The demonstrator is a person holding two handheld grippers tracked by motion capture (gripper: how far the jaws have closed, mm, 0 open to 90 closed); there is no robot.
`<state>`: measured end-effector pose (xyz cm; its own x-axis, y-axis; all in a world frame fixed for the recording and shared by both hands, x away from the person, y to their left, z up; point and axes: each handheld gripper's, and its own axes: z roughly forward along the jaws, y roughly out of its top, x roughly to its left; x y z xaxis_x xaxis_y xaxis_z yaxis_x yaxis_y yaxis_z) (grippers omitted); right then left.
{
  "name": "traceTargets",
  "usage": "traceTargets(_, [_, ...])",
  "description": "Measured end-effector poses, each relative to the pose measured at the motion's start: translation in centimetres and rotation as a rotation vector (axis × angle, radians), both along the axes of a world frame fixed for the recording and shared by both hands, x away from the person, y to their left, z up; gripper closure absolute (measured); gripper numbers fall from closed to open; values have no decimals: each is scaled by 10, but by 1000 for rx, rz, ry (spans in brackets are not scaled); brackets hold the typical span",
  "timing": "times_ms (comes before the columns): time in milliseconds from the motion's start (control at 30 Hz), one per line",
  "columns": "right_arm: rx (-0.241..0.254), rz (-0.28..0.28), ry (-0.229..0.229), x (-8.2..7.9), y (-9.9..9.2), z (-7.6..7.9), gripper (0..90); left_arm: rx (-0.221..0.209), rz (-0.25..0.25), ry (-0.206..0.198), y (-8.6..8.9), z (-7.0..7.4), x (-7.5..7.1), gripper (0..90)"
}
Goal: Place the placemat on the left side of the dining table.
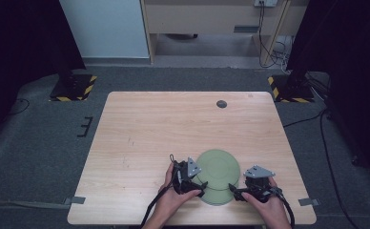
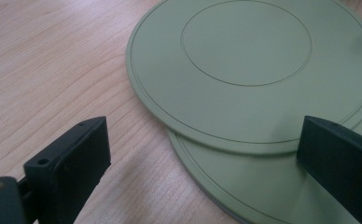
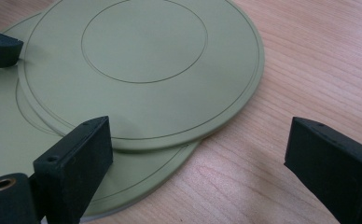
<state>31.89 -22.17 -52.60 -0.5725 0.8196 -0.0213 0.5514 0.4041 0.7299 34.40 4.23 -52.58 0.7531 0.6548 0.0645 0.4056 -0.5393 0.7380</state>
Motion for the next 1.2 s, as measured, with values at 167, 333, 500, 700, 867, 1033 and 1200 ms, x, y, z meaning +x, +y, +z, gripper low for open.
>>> traceTargets(167, [2,11,-5,0,-1,1,127,-1,-11,-2,-1,2,-1,37])
traceTargets(333, [16,10,-10,-1,-3,3,158,-4,-20,-4,-1,6,-3,48])
traceTargets(500, [27,9,-18,-1,-5,4,169,5,-28,-9,0,13,2,58])
traceTargets(700, [28,16,-21,0,-6,5,172,13,-24,-14,-1,20,14,60])
traceTargets(867, [35,16,-26,-1,-6,6,176,28,-21,-7,-3,23,23,57])
traceTargets(1033, [32,23,-27,-1,-6,5,189,28,-27,-7,-6,24,34,49])
traceTargets(1200, [34,46,-23,-2,-4,5,245,28,-20,18,-11,22,43,52])
